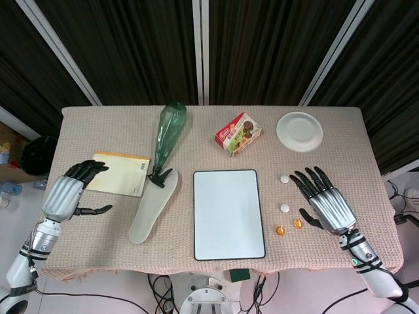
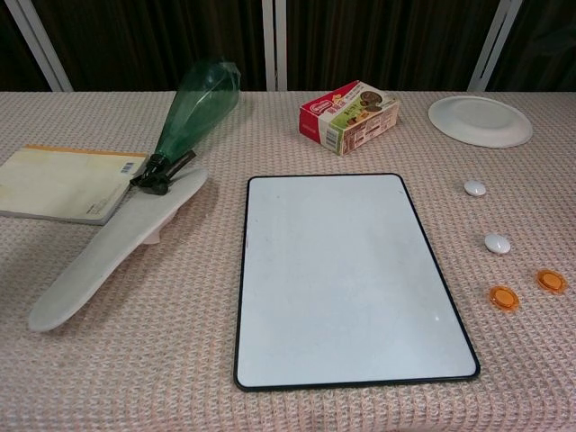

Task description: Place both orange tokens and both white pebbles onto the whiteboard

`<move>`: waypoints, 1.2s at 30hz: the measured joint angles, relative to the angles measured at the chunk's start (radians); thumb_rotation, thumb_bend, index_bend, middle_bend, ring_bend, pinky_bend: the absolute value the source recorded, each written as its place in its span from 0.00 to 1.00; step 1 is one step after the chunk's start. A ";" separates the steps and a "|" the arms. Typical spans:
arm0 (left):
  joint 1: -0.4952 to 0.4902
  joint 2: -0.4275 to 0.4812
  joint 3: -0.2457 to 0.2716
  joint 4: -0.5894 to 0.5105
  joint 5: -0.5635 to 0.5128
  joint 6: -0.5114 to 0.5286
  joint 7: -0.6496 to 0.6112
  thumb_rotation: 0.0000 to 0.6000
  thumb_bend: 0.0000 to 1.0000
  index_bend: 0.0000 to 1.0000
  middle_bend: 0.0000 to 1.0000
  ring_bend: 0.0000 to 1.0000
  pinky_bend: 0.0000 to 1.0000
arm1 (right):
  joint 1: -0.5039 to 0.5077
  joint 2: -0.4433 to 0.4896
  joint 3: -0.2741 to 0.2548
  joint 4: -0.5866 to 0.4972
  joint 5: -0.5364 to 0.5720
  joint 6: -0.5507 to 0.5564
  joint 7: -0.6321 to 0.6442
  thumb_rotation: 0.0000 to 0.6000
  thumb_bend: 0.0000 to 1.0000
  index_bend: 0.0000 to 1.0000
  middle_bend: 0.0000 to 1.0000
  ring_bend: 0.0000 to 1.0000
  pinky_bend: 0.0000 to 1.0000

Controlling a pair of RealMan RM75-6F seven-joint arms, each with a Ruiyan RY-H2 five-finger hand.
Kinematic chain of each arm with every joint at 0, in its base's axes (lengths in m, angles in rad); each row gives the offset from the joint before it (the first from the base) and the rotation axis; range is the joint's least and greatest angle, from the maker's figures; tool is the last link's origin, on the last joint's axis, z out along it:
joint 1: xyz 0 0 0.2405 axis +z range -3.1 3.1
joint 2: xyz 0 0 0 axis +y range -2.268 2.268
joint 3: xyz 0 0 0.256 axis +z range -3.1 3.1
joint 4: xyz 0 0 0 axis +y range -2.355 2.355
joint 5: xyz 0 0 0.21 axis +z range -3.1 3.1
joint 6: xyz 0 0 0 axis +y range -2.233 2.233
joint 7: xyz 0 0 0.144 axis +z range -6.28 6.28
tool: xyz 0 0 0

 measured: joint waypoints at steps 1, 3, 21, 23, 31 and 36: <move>0.012 -0.004 0.008 0.009 -0.008 0.006 0.027 0.72 0.09 0.25 0.19 0.14 0.20 | 0.003 0.004 -0.010 -0.010 0.018 -0.027 -0.035 1.00 0.33 0.08 0.02 0.00 0.00; 0.042 -0.014 0.027 0.035 -0.026 0.022 0.067 0.71 0.09 0.26 0.19 0.14 0.20 | 0.009 0.008 -0.036 -0.027 0.062 -0.079 -0.106 1.00 0.32 0.09 0.01 0.00 0.00; 0.140 -0.094 0.065 0.193 -0.025 0.127 0.011 0.67 0.10 0.25 0.21 0.14 0.20 | -0.009 -0.174 -0.136 0.105 0.072 -0.122 -0.181 1.00 0.30 0.28 0.01 0.00 0.00; 0.143 -0.101 0.065 0.208 -0.018 0.137 0.000 0.66 0.10 0.25 0.21 0.14 0.20 | -0.010 -0.195 -0.135 0.116 0.076 -0.121 -0.195 1.00 0.30 0.30 0.01 0.00 0.00; 0.147 -0.110 0.058 0.234 -0.019 0.138 -0.051 0.67 0.09 0.25 0.21 0.14 0.20 | -0.014 -0.270 -0.120 0.148 0.108 -0.113 -0.240 1.00 0.30 0.36 0.02 0.00 0.00; 0.148 -0.113 0.057 0.250 -0.023 0.128 -0.068 0.61 0.09 0.25 0.21 0.13 0.19 | -0.014 -0.303 -0.119 0.170 0.112 -0.107 -0.254 1.00 0.29 0.39 0.02 0.00 0.00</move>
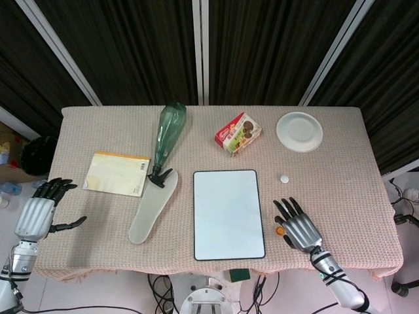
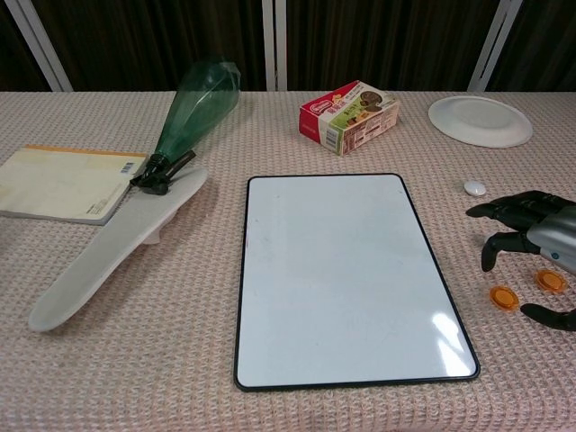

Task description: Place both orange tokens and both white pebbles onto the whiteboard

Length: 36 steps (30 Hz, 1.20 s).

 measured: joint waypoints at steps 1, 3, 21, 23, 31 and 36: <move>0.000 0.000 0.000 0.002 0.000 -0.001 -0.004 0.61 0.09 0.25 0.21 0.13 0.19 | 0.000 -0.005 0.000 0.003 0.003 -0.001 -0.005 1.00 0.29 0.39 0.02 0.00 0.00; 0.000 -0.001 -0.001 0.009 0.001 -0.001 -0.014 0.61 0.09 0.25 0.21 0.13 0.19 | 0.000 -0.012 0.000 0.007 0.011 -0.003 -0.015 1.00 0.29 0.40 0.02 0.00 0.00; 0.000 -0.002 -0.005 0.029 -0.004 -0.017 -0.038 0.58 0.09 0.25 0.21 0.13 0.19 | 0.000 -0.048 -0.012 0.053 -0.004 0.021 0.027 1.00 0.29 0.47 0.03 0.00 0.00; 0.000 -0.002 -0.006 0.029 -0.003 -0.017 -0.037 0.58 0.09 0.25 0.21 0.13 0.19 | 0.000 -0.051 -0.012 0.058 -0.008 0.026 0.031 1.00 0.30 0.49 0.03 0.00 0.00; 0.001 -0.001 -0.008 0.030 0.002 -0.010 -0.043 0.58 0.09 0.25 0.21 0.13 0.19 | 0.000 -0.059 -0.009 0.069 -0.011 0.037 0.041 1.00 0.31 0.56 0.04 0.00 0.00; 0.002 0.001 -0.010 0.032 0.000 -0.011 -0.048 0.58 0.09 0.25 0.21 0.13 0.19 | 0.007 -0.053 0.003 0.059 -0.035 0.062 0.070 1.00 0.32 0.59 0.04 0.00 0.00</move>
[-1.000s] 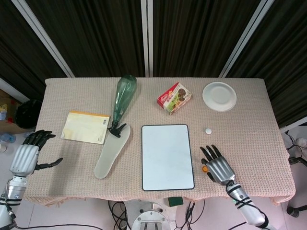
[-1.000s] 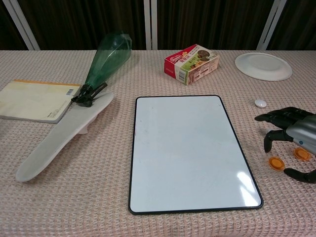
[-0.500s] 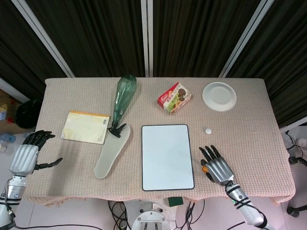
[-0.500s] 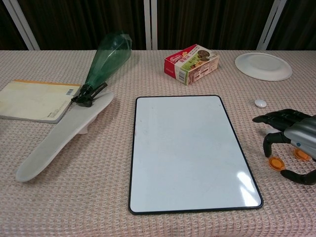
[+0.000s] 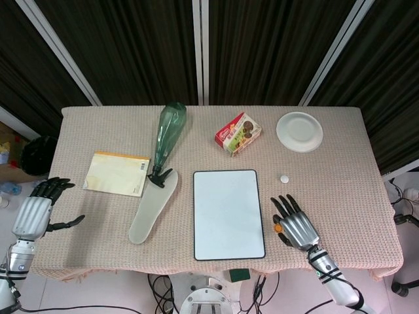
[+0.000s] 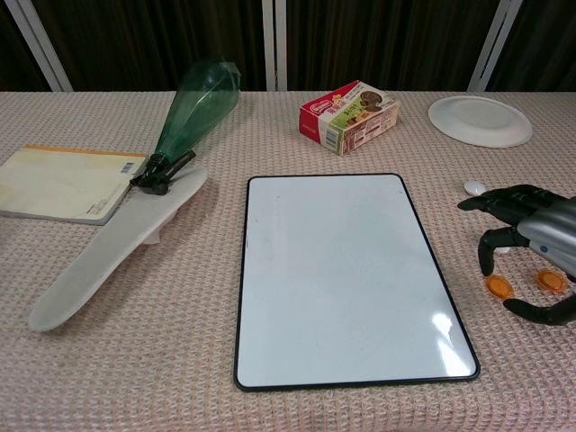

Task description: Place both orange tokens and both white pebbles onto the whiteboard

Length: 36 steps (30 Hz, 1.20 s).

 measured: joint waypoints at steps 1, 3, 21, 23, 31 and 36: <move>0.000 0.000 0.000 0.001 -0.001 0.000 -0.002 0.58 0.09 0.25 0.21 0.13 0.19 | 0.004 0.002 0.003 -0.002 -0.007 0.002 0.001 1.00 0.32 0.60 0.04 0.00 0.00; 0.002 0.001 -0.003 0.005 -0.005 0.001 -0.011 0.58 0.09 0.25 0.21 0.13 0.19 | 0.020 0.007 0.012 -0.005 -0.030 0.006 -0.007 1.00 0.32 0.61 0.05 0.00 0.00; 0.021 0.013 -0.019 0.047 -0.034 0.010 -0.047 0.58 0.09 0.26 0.21 0.13 0.19 | 0.234 -0.110 0.104 -0.103 0.032 -0.244 -0.220 1.00 0.32 0.63 0.04 0.00 0.00; 0.021 0.013 -0.019 0.049 -0.034 0.009 -0.051 0.58 0.09 0.26 0.21 0.13 0.19 | 0.248 -0.133 0.106 -0.095 0.053 -0.260 -0.237 1.00 0.32 0.63 0.04 0.00 0.00; 0.022 0.016 -0.019 0.054 -0.031 0.008 -0.056 0.58 0.09 0.26 0.21 0.13 0.19 | 0.268 -0.162 0.096 -0.085 0.080 -0.266 -0.268 1.00 0.31 0.46 0.04 0.00 0.00; 0.021 0.018 -0.019 0.055 -0.033 0.004 -0.052 0.58 0.09 0.26 0.21 0.13 0.19 | 0.270 -0.155 0.088 -0.099 0.096 -0.261 -0.268 1.00 0.30 0.38 0.04 0.00 0.00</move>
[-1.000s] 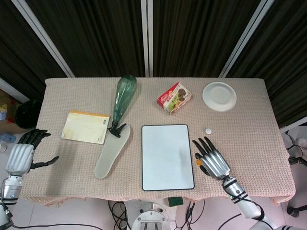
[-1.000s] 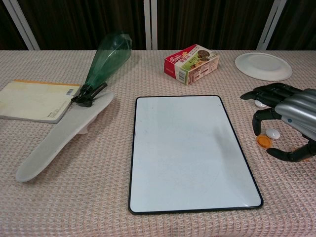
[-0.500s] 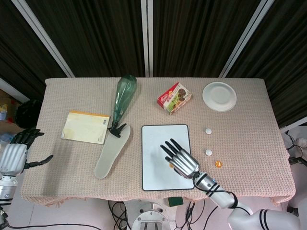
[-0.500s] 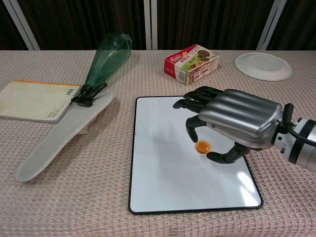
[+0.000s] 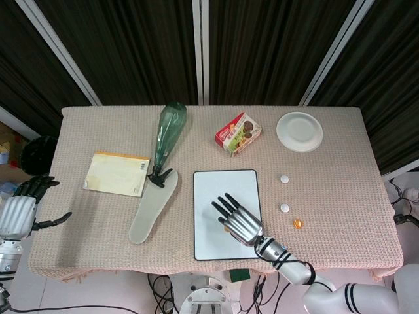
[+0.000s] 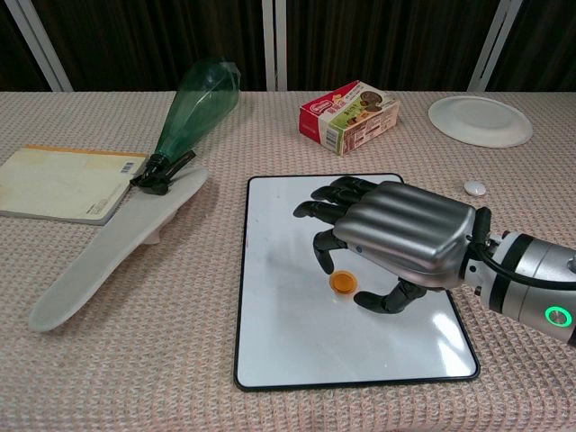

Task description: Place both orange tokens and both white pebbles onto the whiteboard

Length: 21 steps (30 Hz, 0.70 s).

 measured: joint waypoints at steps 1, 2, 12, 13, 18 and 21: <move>0.000 0.000 0.000 0.000 0.000 -0.001 0.004 0.58 0.09 0.26 0.21 0.13 0.19 | 0.000 0.001 -0.002 -0.003 0.003 0.002 -0.001 1.00 0.30 0.38 0.04 0.00 0.00; -0.001 -0.001 0.000 -0.001 0.000 -0.002 0.008 0.58 0.09 0.26 0.21 0.13 0.19 | -0.001 0.003 -0.004 -0.006 0.006 0.006 -0.002 1.00 0.30 0.37 0.04 0.00 0.00; -0.003 0.003 0.001 -0.020 0.009 0.000 0.025 0.58 0.09 0.26 0.21 0.13 0.19 | -0.037 0.091 -0.032 -0.066 -0.025 0.100 0.017 1.00 0.30 0.36 0.04 0.00 0.00; -0.003 0.004 0.002 -0.022 0.010 0.000 0.027 0.58 0.09 0.26 0.21 0.13 0.19 | -0.045 0.109 -0.036 -0.073 -0.028 0.114 0.023 1.00 0.30 0.36 0.04 0.00 0.00; -0.007 0.001 0.008 -0.025 0.018 -0.007 0.031 0.58 0.09 0.26 0.21 0.13 0.19 | -0.106 0.227 -0.064 -0.087 -0.044 0.205 0.096 1.00 0.30 0.37 0.04 0.00 0.00; -0.010 -0.006 0.014 -0.026 0.028 -0.013 0.038 0.58 0.09 0.26 0.21 0.13 0.19 | -0.146 0.276 -0.080 -0.066 -0.045 0.252 0.153 1.00 0.30 0.37 0.04 0.00 0.00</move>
